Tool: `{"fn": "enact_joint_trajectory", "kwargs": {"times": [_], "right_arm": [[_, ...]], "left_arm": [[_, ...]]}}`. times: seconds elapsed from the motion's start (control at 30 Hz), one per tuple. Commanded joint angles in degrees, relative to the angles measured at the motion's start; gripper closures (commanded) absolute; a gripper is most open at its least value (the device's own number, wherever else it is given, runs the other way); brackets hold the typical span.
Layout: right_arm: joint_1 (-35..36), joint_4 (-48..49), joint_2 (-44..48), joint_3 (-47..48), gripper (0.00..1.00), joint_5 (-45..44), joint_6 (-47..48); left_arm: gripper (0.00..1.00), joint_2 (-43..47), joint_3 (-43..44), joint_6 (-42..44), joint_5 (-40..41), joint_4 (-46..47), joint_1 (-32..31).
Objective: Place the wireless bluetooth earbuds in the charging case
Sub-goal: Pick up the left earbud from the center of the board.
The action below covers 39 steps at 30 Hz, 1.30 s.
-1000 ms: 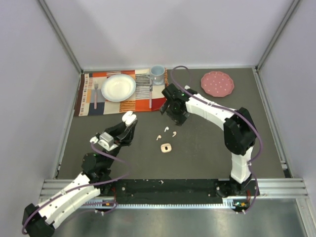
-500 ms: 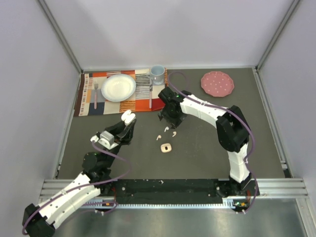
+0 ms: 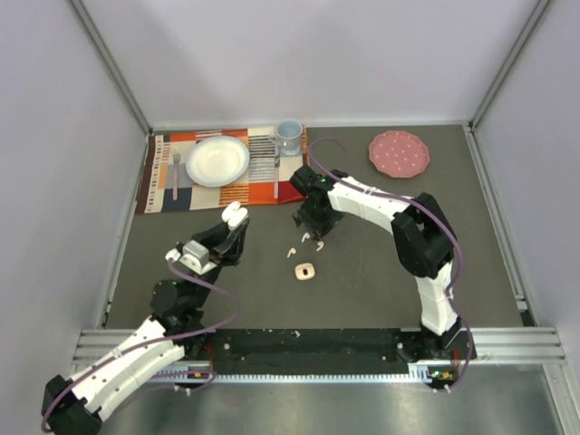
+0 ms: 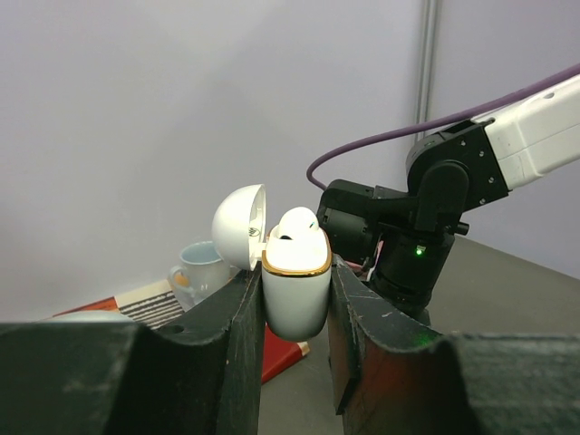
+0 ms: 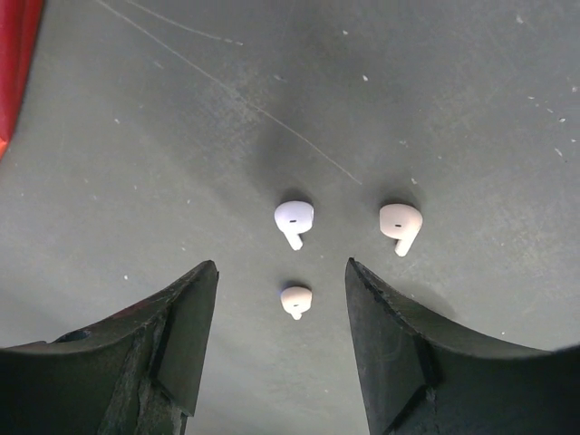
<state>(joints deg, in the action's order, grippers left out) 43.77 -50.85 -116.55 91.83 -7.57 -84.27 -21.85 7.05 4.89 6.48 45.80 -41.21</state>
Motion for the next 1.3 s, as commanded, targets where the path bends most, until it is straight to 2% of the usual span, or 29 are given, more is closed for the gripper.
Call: {"fn": "enact_joint_trajectory", "kwargs": {"times": [0.0,0.2,0.6,1.27], "right_arm": [[0.4,-1.4,-0.3,-0.2,0.42,-2.5,-2.7],[0.4,-1.4,-2.2,0.5,0.52,-1.3,-2.8],[-0.7,-1.4,-4.4,1.2,0.52,-0.9,-2.8],[-1.3,-1.8,-8.3,3.4,0.58,-0.8,0.7]], "left_arm": [[1.0,0.8,0.7,0.6,-0.3,1.6,0.4],[1.0,-0.5,0.7,0.7,-0.2,1.8,0.7],[1.0,-0.5,0.3,0.9,0.1,2.2,1.0],[1.0,-0.7,0.0,0.7,0.0,2.7,1.3]]}}
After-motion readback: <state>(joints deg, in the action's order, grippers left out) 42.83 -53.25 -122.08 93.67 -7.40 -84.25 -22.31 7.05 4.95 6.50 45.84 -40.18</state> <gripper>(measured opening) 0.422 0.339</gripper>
